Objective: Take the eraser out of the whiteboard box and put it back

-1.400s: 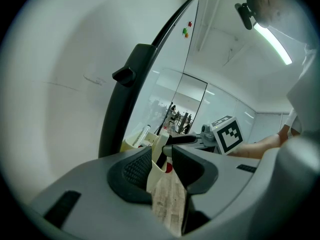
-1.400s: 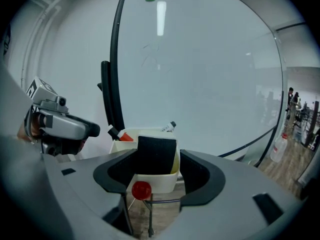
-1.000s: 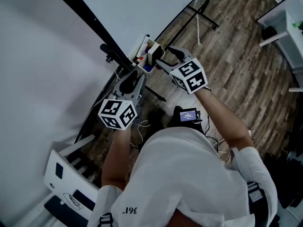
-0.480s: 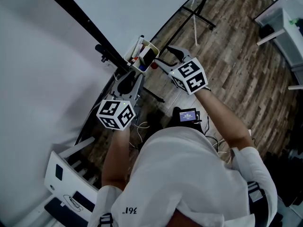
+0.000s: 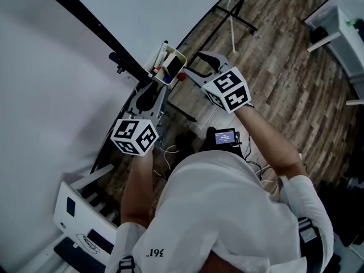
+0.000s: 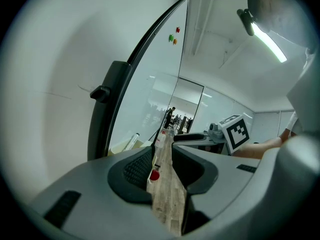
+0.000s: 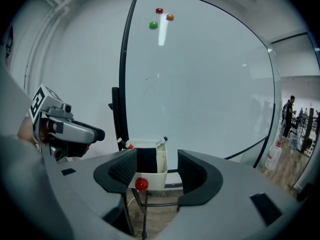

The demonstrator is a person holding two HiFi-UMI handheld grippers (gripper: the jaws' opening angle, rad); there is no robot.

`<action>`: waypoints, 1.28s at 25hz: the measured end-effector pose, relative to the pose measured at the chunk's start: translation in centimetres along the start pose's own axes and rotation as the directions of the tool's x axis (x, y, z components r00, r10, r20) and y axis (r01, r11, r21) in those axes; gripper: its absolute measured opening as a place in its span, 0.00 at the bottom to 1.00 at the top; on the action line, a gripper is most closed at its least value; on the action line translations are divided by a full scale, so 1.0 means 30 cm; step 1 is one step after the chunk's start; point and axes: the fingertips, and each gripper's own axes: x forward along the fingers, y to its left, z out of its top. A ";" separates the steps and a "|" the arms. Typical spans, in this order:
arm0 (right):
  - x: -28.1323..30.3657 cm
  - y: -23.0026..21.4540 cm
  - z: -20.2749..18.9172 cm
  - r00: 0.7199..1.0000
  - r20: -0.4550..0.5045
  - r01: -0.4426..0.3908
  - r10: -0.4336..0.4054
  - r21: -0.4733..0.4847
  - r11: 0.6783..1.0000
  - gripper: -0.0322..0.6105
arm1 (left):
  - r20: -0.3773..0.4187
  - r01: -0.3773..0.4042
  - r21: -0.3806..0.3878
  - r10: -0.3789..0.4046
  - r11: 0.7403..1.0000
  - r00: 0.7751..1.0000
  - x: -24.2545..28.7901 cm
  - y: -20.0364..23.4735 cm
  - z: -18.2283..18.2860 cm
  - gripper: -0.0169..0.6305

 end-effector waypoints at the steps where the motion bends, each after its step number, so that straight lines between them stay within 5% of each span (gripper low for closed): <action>1: -0.009 0.001 0.011 1.000 0.008 0.000 0.000 -0.003 1.000 0.46 | 0.006 0.000 0.003 0.000 1.000 1.000 -0.002 -0.003 0.010 0.21; 7: -0.085 0.010 0.096 0.997 0.072 -0.009 0.010 -0.017 1.000 0.45 | 0.055 0.022 0.032 -0.023 0.999 0.998 -0.017 -0.042 0.091 0.21; 18: -0.285 0.010 0.188 0.983 0.180 0.038 -0.039 0.010 0.999 0.16 | 0.084 0.104 0.038 -0.107 0.994 0.991 -0.060 -0.166 0.140 0.18; 32: -0.457 0.020 0.151 0.976 0.200 0.079 -0.085 0.038 0.996 0.11 | 0.058 0.153 -0.001 -0.152 0.988 0.987 -0.112 -0.224 0.079 0.05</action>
